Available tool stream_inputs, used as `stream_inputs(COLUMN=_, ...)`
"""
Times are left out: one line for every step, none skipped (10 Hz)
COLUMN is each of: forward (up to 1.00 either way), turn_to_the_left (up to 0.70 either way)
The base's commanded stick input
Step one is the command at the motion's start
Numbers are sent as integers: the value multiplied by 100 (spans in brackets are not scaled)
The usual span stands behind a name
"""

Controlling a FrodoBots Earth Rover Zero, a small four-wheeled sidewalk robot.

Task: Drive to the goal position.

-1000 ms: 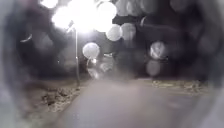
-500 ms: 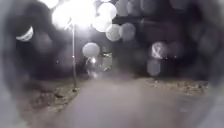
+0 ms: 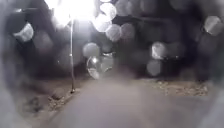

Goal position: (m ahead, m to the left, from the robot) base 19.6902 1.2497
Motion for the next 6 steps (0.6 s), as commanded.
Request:
stream_inputs(forward=45, turn_to_the_left=0)
stream_inputs(forward=45, turn_to_the_left=0)
stream_inputs(forward=50, turn_to_the_left=0)
stream_inputs(forward=65, turn_to_the_left=0)
stream_inputs(forward=70, turn_to_the_left=0)
stream_inputs(forward=70, turn_to_the_left=0)
